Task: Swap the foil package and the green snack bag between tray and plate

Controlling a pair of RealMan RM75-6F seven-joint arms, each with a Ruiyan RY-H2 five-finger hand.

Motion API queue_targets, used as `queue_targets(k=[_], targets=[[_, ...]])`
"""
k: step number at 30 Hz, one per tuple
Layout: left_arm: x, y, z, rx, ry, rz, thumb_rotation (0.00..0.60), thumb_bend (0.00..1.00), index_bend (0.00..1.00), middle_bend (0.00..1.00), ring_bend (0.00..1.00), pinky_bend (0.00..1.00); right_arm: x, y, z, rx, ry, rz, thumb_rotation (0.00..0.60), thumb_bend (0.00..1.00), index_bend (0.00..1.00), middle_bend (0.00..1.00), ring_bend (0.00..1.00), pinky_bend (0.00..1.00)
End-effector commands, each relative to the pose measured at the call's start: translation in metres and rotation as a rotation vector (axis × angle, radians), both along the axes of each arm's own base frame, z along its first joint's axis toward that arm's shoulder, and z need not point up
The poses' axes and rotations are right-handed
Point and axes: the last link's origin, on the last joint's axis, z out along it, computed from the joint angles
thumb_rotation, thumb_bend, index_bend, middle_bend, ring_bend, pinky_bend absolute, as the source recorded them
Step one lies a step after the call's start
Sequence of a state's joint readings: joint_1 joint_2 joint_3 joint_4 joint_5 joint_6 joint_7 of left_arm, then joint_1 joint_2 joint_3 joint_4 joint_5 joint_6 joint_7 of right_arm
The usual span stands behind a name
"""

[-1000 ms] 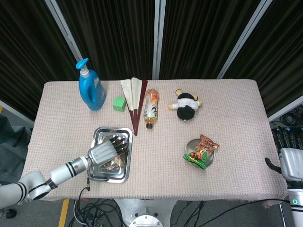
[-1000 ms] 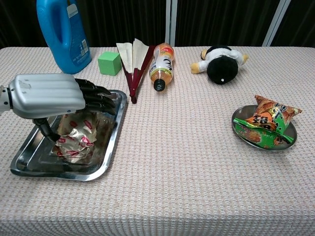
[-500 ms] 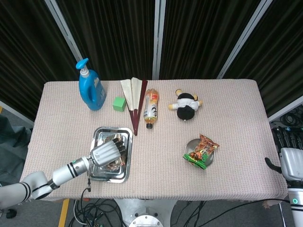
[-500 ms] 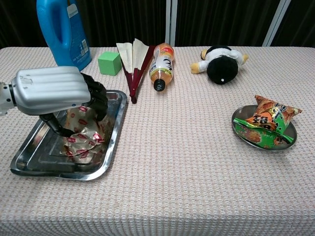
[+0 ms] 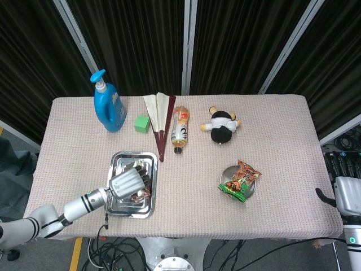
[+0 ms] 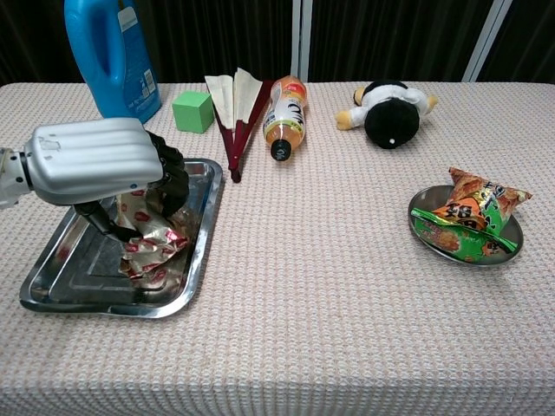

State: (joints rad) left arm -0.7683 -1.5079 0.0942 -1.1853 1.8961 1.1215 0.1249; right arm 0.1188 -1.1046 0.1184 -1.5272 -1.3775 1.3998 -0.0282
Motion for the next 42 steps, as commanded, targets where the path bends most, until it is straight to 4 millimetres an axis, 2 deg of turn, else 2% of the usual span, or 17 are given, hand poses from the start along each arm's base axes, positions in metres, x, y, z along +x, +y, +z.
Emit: queue_targets(k=[1, 14, 21, 29, 42], targets=[[0.003, 0.0, 0.002, 0.004, -0.009, -0.005, 0.6, 0.21, 0.56, 0.5, 0.38, 0.5, 0.001, 0.0, 0.001, -0.001, 0.0, 0.005, 0.6, 0.14, 0.0, 0.0, 0.0, 0.0], [0.021, -0.002, 0.021, 0.012, -0.121, 0.033, 0.6, 0.22, 0.57, 0.51, 0.39, 0.51, 0.001, 0.001, 0.002, -0.006, -0.003, 0.007, 0.6, 0.15, 0.0, 0.0, 0.0, 0.0], [0.031, -0.015, 0.017, -0.02, -0.146, 0.013, 0.6, 0.22, 0.57, 0.51, 0.39, 0.51, -0.001, 0.001, 0.003, -0.007, -0.011, 0.005, 0.6, 0.14, 0.0, 0.0, 0.0, 0.0], [0.042, -0.014, 0.021, 0.008, -0.195, 0.006, 0.6, 0.23, 0.57, 0.51, 0.39, 0.51, -0.005, 0.002, 0.007, -0.017, -0.017, -0.004, 0.6, 0.15, 0.0, 0.0, 0.0, 0.0], [0.047, -0.014, 0.031, 0.045, -0.223, -0.005, 0.6, 0.24, 0.57, 0.51, 0.39, 0.51, -0.007, 0.003, 0.007, -0.019, -0.021, -0.003, 0.6, 0.15, 0.0, 0.0, 0.0, 0.0]])
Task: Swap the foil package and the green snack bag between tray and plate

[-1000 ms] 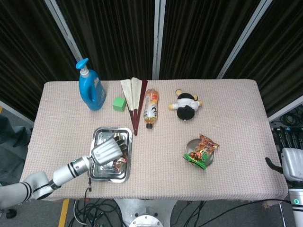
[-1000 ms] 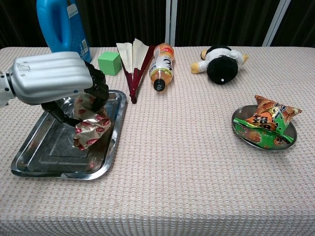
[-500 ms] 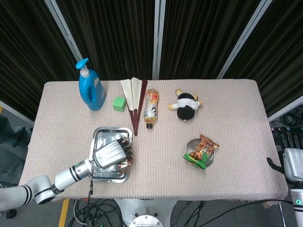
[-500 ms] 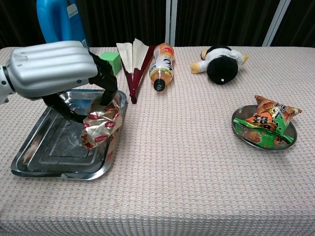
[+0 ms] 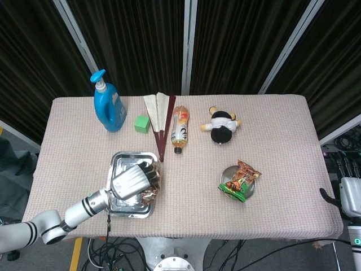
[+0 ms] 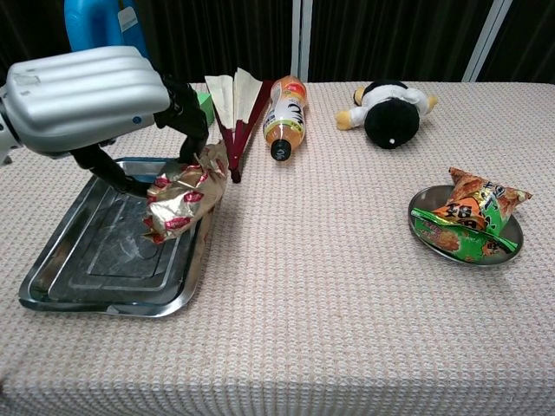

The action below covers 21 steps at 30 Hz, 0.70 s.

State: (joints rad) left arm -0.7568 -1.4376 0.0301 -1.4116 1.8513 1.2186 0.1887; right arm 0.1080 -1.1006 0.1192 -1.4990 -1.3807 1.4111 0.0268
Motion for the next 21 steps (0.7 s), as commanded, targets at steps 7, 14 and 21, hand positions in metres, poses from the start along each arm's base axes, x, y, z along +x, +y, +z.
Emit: queue_targets(k=[7, 14, 21], targets=[[0.008, -0.004, 0.006, 0.006, -0.038, -0.014, 0.6, 0.24, 0.58, 0.52, 0.4, 0.51, -0.001, 0.0, 0.002, -0.006, 0.0, -0.005, 0.6, 0.15, 0.0, 0.0, 0.0, 0.0], [0.023, -0.007, -0.002, -0.016, -0.083, -0.03, 0.6, 0.24, 0.58, 0.52, 0.4, 0.51, -0.003, 0.0, 0.002, -0.007, -0.005, -0.011, 0.6, 0.15, 0.0, 0.0, 0.0, 0.0], [0.046, -0.007, -0.015, -0.047, -0.13, -0.06, 0.6, 0.24, 0.58, 0.52, 0.4, 0.51, -0.006, 0.001, 0.004, -0.014, -0.01, -0.02, 0.6, 0.15, 0.0, 0.0, 0.0, 0.0]])
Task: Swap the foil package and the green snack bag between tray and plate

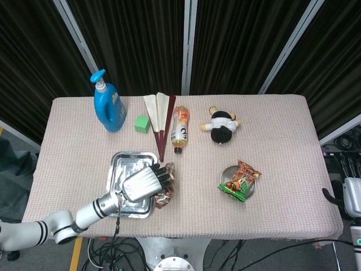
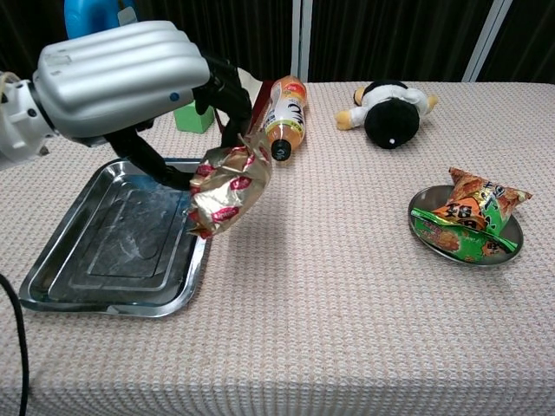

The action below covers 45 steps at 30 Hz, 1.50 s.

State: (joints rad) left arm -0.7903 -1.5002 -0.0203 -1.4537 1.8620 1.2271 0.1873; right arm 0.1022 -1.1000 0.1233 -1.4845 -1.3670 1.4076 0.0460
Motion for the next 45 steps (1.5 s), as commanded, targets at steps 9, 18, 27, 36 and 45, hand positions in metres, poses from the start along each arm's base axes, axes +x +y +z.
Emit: queue_targets(k=[9, 18, 27, 36, 45], targets=[[0.035, -0.01, -0.031, -0.054, -0.048, -0.044, 0.6, 0.24, 0.58, 0.52, 0.4, 0.51, -0.005, 0.002, 0.001, -0.005, -0.011, -0.01, 0.6, 0.15, 0.0, 0.0, 0.0, 0.0], [0.026, -0.018, -0.06, -0.047, 0.009, -0.009, 0.6, 0.18, 0.22, 0.4, 0.32, 0.44, -0.011, 0.004, 0.004, -0.013, -0.016, -0.02, 0.6, 0.15, 0.0, 0.0, 0.0, 0.0], [0.019, -0.011, -0.053, 0.008, 0.013, -0.018, 0.6, 0.13, 0.1, 0.24, 0.2, 0.34, -0.011, 0.003, 0.005, -0.011, -0.019, -0.016, 0.6, 0.15, 0.0, 0.0, 0.0, 0.0], [-0.02, 0.028, 0.024, 0.224, -0.015, 0.184, 0.6, 0.07, 0.1, 0.21, 0.15, 0.27, 0.013, -0.002, 0.003, 0.126, 0.001, 0.084, 0.6, 0.12, 0.0, 0.0, 0.0, 0.0], [-0.146, -0.002, 0.094, 0.368, 0.008, 0.648, 0.6, 0.04, 0.1, 0.19, 0.12, 0.23, 0.067, -0.033, -0.048, 0.452, 0.219, 0.257, 0.6, 0.07, 0.0, 0.0, 0.0, 0.0]])
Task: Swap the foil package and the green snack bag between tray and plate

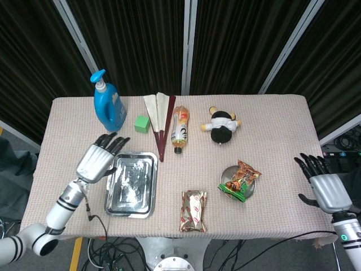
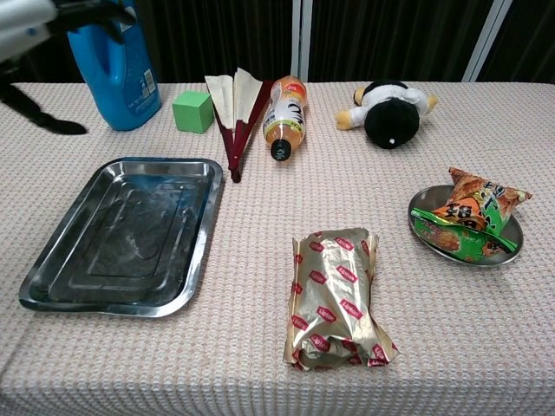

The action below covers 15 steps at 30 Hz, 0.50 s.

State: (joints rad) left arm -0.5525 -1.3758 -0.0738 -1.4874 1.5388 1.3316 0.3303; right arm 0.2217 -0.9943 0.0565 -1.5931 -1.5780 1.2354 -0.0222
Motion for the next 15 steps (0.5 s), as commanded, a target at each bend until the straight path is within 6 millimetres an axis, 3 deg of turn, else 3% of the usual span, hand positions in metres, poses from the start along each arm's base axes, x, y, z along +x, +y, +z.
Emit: queue_targets(k=[1, 6, 15], targets=[[-0.056, -0.026, 0.031, 0.075, -0.022, 0.2, 0.6, 0.04, 0.1, 0.19, 0.12, 0.23, 0.025, -0.018, -0.031, 0.156, 0.122, 0.086, 0.6, 0.07, 0.0, 0.0, 0.0, 0.0], [-0.098, -0.056, 0.048, 0.145, -0.074, 0.337, 0.6, 0.04, 0.1, 0.19, 0.12, 0.23, 0.041, -0.037, -0.065, 0.266, 0.204, 0.126, 0.6, 0.07, 0.0, 0.0, 0.0, 0.0], [-0.135, -0.083, 0.058, 0.189, -0.101, 0.433, 0.6, 0.04, 0.1, 0.18, 0.12, 0.23, 0.059, -0.061, -0.107, 0.309, 0.262, 0.172, 0.6, 0.09, 0.0, 0.0, 0.0, 0.0]])
